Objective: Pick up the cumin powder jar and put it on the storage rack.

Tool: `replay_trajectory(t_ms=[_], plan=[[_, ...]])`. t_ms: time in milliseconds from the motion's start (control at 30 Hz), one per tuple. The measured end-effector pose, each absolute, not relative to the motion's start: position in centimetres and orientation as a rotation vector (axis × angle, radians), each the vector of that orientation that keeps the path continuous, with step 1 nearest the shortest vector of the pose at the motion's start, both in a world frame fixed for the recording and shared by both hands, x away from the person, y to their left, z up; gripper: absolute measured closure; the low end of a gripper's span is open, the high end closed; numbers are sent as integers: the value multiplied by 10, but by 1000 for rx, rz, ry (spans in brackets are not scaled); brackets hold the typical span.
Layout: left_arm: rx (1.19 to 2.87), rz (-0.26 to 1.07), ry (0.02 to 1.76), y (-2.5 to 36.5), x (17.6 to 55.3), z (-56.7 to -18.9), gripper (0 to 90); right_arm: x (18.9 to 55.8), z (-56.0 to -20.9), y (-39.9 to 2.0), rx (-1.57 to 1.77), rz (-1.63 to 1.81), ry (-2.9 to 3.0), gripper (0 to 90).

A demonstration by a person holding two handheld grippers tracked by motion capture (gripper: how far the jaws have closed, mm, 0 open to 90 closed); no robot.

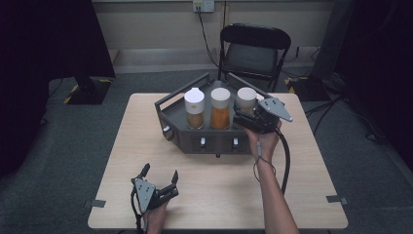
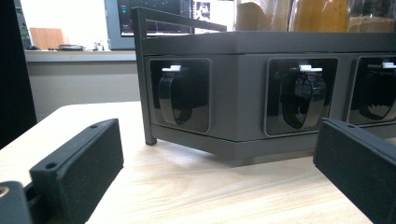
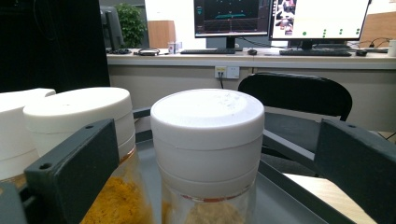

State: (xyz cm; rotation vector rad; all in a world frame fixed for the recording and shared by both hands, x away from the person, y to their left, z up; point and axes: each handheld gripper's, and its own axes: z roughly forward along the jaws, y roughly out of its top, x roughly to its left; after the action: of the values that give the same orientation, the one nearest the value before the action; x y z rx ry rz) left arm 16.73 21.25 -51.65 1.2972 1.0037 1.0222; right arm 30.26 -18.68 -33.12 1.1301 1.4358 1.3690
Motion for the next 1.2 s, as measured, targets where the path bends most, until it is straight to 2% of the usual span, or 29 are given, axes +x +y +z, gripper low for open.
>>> replay_trajectory(t_ms=[1200], plan=[[1298, 1023, 1004, 212, 167, -516, 12, 267, -345, -194, 1072, 1387, 1420, 9]])
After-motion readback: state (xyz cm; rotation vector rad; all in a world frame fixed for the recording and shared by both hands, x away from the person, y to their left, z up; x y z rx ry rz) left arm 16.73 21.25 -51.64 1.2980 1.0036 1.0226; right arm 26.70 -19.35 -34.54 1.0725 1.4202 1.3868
